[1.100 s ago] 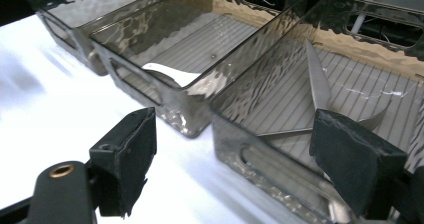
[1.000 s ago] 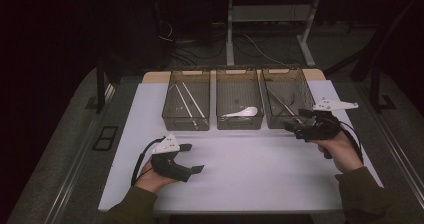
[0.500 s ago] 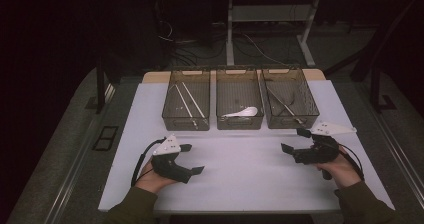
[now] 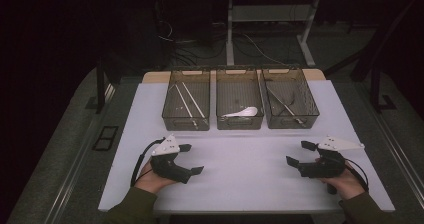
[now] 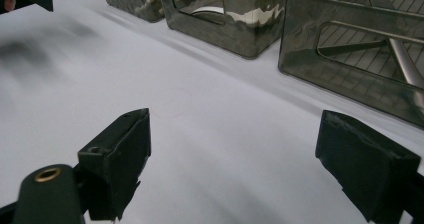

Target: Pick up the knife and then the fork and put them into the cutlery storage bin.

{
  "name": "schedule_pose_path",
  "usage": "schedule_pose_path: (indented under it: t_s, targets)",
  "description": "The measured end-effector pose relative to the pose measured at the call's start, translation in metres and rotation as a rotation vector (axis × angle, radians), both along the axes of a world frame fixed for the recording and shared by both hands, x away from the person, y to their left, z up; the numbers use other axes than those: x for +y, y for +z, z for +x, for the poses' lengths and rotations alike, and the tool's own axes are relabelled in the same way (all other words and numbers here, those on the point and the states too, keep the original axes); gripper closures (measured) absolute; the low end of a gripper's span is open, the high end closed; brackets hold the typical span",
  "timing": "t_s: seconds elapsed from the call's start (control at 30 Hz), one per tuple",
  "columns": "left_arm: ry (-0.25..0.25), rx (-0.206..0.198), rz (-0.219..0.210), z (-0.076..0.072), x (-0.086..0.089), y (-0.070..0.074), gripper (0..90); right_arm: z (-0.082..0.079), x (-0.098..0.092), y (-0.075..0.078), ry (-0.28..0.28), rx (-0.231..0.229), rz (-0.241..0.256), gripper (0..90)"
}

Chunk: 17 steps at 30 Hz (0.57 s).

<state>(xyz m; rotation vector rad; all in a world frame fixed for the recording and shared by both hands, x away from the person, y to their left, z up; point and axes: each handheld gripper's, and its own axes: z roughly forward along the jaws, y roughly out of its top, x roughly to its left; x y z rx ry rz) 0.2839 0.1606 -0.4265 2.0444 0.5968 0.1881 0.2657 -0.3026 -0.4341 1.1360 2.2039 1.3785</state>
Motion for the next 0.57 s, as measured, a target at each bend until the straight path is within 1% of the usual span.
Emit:
schedule_pose_path:
  t_s: [0.07, 0.17, 0.3, 0.57]
  targets:
    - [-0.001, 0.0, -0.002, -0.0004, -0.0002, -0.0001, 11.1, -0.002, -0.0003, -0.001, -0.001, 0.004, 0.01, 14.5]
    - [0.0, 0.003, 0.001, -0.0004, -0.0003, -0.0003, 11.0, -0.0041, -0.0012, -0.0027, 0.0, 0.003, -0.003, 14.5]
    - [0.002, 0.004, -0.002, -0.0005, -0.0003, -0.0006, 10.9, -0.0047, -0.0023, -0.0032, -0.003, 0.007, -0.005, 14.5]
    - [0.002, 0.003, 0.001, -0.0006, -0.0004, -0.0004, 11.0, -0.0046, -0.0023, -0.003, 0.002, -0.002, -0.007, 14.5]
